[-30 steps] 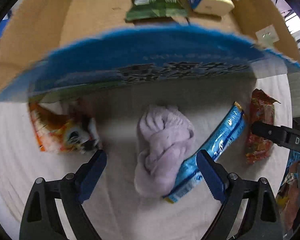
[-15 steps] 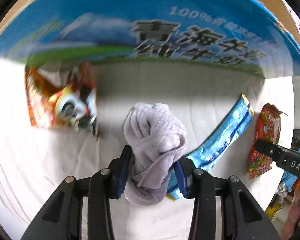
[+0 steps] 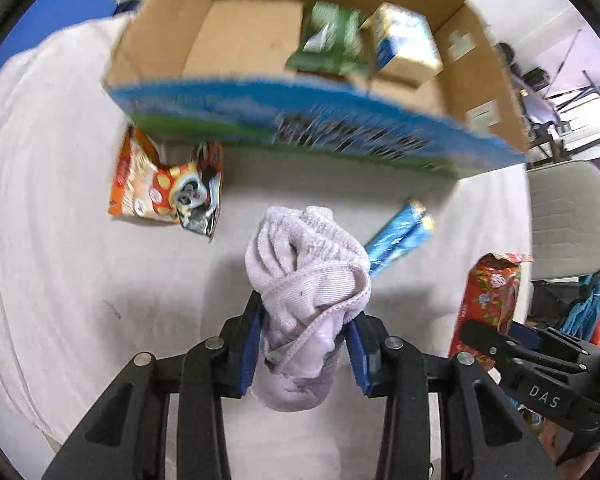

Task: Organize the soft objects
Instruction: 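Grasp the lilac sock with the left tool while the right tool grasps the red candy bag, then lower the sock and candy bag into the box and release both tools, then grasp the blue stick snack with the right tool while the left tool grasps the orange seed bag, then place the blue snack and orange bag into the box and open both tools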

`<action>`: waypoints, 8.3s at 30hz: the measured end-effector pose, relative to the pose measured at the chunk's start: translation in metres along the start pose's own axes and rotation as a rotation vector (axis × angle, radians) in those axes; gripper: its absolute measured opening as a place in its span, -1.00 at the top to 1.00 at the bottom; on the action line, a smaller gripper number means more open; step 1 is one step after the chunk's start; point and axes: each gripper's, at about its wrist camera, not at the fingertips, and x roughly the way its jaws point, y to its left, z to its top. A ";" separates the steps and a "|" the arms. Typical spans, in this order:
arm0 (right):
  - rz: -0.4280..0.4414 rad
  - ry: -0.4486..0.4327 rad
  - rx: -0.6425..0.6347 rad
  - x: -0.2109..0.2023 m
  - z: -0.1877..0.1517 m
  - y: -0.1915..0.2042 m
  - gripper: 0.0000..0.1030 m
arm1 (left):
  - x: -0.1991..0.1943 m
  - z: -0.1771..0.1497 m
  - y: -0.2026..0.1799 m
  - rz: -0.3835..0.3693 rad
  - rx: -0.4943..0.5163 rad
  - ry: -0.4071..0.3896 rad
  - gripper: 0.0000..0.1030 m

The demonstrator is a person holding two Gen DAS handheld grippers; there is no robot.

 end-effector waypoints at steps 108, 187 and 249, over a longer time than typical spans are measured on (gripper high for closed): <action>-0.135 -0.363 -0.085 -0.123 0.062 0.095 -1.00 | -0.150 0.112 0.013 0.174 0.008 -0.387 -0.99; -0.105 0.163 -0.005 0.109 -0.032 0.085 0.33 | 0.106 0.072 0.077 0.108 0.003 0.207 -0.14; 0.110 -0.145 -0.023 -0.082 0.154 0.123 0.49 | -0.034 0.221 0.032 -0.034 -0.015 0.076 0.31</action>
